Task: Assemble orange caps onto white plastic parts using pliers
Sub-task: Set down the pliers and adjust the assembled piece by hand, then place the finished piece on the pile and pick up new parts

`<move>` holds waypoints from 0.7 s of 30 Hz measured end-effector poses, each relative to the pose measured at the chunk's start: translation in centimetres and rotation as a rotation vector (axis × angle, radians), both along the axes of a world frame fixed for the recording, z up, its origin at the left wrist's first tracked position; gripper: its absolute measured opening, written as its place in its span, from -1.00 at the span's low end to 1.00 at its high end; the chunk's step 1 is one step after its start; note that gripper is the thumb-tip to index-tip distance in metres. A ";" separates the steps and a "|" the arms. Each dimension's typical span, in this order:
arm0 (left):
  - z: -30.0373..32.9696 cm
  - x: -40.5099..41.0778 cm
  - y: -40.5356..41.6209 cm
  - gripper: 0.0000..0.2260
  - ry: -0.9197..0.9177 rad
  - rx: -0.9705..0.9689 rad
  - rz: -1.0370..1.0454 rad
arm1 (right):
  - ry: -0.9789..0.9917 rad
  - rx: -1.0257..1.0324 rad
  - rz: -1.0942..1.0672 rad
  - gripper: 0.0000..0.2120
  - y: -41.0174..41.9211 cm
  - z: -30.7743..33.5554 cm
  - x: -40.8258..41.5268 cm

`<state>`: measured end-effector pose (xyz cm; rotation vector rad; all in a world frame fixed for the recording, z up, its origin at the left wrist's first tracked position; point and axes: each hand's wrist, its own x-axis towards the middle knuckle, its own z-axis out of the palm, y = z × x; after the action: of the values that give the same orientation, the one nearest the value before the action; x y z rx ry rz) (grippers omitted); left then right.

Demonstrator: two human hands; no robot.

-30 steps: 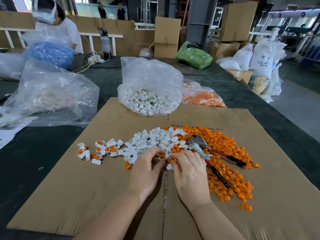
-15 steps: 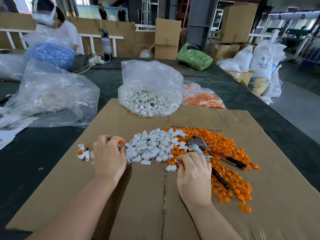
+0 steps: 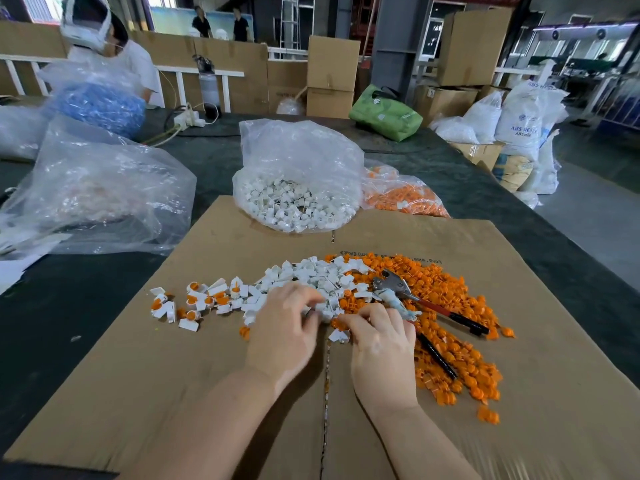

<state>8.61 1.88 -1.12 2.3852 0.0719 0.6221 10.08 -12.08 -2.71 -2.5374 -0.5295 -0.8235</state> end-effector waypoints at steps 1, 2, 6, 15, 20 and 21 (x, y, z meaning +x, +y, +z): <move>-0.2 -0.2 -0.8 -0.87 0.029 -0.002 -0.080 | 0.003 -0.023 0.001 -0.68 0.0 0.0 0.0; -0.5 -0.3 -1.4 -0.85 0.054 -0.006 -0.137 | 0.007 -0.037 -0.003 -0.70 0.0 0.1 0.0; -1.2 -0.4 -2.1 -0.80 0.080 -0.118 -0.191 | 0.035 -0.026 -0.029 -0.70 -0.1 0.0 0.1; -1.2 -0.1 -1.9 -0.83 0.164 -0.028 -0.141 | 0.066 0.024 -0.040 -0.84 0.2 0.2 -0.2; -1.4 -0.2 -1.7 -0.92 0.095 -0.058 -0.129 | 0.084 0.086 -0.022 -0.90 0.2 0.3 -0.3; -1.5 -0.2 -1.7 -0.86 0.075 -0.053 -0.127 | 0.091 0.090 -0.013 -0.90 0.1 0.2 -0.2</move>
<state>8.36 0.17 -2.58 2.3407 -0.0300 0.4653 9.85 -11.95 -2.47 -2.4845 -0.4372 -0.7161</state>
